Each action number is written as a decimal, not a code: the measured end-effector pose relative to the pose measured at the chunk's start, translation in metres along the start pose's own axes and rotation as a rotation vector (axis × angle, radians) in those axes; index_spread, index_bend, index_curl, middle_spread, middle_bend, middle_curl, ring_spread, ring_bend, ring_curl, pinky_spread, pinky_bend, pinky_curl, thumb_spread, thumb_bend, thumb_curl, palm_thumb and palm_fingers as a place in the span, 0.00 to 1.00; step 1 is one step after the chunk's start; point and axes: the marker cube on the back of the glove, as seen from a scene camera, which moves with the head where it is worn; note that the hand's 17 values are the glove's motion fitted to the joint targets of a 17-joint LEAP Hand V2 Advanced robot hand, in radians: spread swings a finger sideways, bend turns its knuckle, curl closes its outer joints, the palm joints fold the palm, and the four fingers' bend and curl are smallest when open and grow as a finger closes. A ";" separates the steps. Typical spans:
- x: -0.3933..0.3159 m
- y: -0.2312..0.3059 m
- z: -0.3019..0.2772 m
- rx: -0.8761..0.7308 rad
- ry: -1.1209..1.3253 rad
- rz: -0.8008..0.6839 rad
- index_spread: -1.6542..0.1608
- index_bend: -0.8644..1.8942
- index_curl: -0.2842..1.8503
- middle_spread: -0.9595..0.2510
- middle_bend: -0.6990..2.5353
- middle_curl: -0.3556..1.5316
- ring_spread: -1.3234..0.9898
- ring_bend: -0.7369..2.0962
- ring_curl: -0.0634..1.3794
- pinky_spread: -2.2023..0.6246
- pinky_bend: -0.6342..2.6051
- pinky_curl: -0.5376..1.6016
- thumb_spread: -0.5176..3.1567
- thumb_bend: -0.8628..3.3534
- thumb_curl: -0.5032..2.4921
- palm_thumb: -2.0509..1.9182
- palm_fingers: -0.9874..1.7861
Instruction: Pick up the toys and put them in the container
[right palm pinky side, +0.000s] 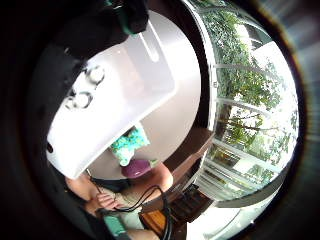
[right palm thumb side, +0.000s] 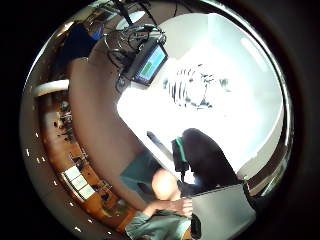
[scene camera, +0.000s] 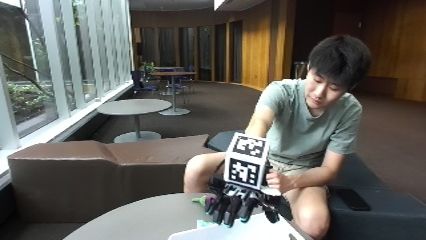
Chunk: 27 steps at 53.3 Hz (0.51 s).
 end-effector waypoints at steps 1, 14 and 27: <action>0.005 0.005 -0.004 -0.011 -0.003 0.006 0.84 0.35 0.17 0.76 0.30 0.50 0.51 0.54 0.37 0.74 0.54 0.52 0.39 0.23 0.45 0.54 0.21; 0.102 0.102 -0.076 0.065 0.064 0.111 0.85 0.32 0.17 0.83 0.26 0.44 0.56 0.45 0.31 0.78 0.52 0.49 0.46 0.21 0.38 0.52 0.23; 0.167 0.192 -0.056 0.077 -0.003 0.076 0.85 0.32 0.17 0.84 0.26 0.41 0.57 0.44 0.29 0.79 0.51 0.46 0.48 0.20 0.34 0.53 0.25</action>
